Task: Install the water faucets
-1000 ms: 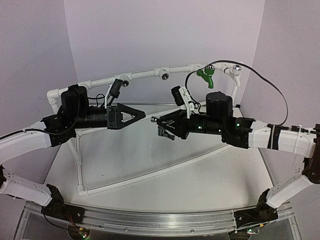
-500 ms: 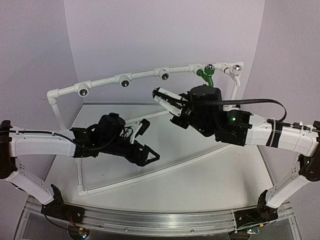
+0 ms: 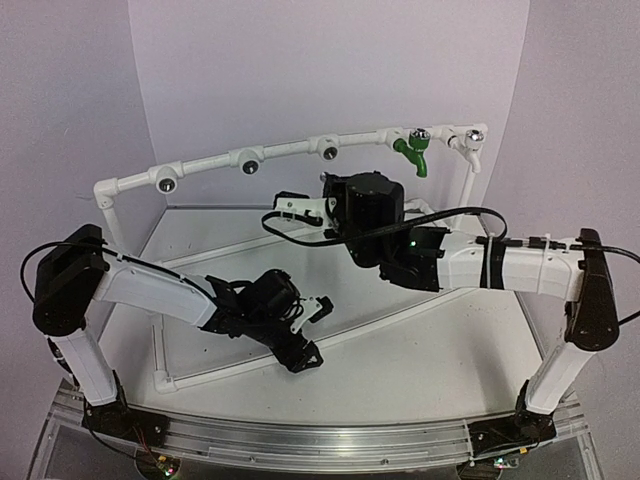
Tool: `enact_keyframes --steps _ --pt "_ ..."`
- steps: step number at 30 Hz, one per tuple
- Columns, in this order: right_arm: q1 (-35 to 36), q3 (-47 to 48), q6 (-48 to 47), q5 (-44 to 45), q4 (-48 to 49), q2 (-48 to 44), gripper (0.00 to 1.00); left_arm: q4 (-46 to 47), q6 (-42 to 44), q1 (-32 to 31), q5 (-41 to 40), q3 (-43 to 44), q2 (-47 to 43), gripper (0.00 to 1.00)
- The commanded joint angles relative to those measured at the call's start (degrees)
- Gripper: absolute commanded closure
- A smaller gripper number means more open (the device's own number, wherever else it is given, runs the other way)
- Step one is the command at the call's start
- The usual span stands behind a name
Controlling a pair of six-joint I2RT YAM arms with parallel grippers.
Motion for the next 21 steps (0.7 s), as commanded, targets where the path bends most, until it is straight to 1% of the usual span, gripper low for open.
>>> enact_keyframes --steps 1,4,8,11,14,15,21 --pt "-1.4 1.1 -10.1 0.0 13.2 0.5 1.0 -0.3 5.3 -1.0 -1.2 2.6 2.6 0.26" --pt "-2.0 1.0 -12.1 -1.4 14.4 0.7 1.0 -0.3 6.1 -1.0 -1.8 2.8 3.7 0.34" --pt "-3.0 1.2 -13.2 -2.9 14.8 1.0 1.0 -0.4 7.0 -1.0 -3.3 2.8 5.3 0.47" --pt "-3.4 2.2 -14.2 -3.0 14.6 1.5 1.0 -1.1 7.5 -1.0 -3.8 2.5 6.2 0.53" --pt "-3.4 3.1 -14.4 -2.9 13.7 2.3 1.0 -1.9 9.0 -1.1 -3.9 2.4 6.9 0.61" --pt "-3.5 3.7 -14.2 -3.0 13.6 2.5 1.0 -2.1 9.3 -1.3 -4.0 2.3 7.0 0.65" --pt "-3.6 6.5 -14.1 -3.2 11.6 3.8 1.0 -2.8 10.3 -2.4 -4.8 2.9 7.8 0.75"
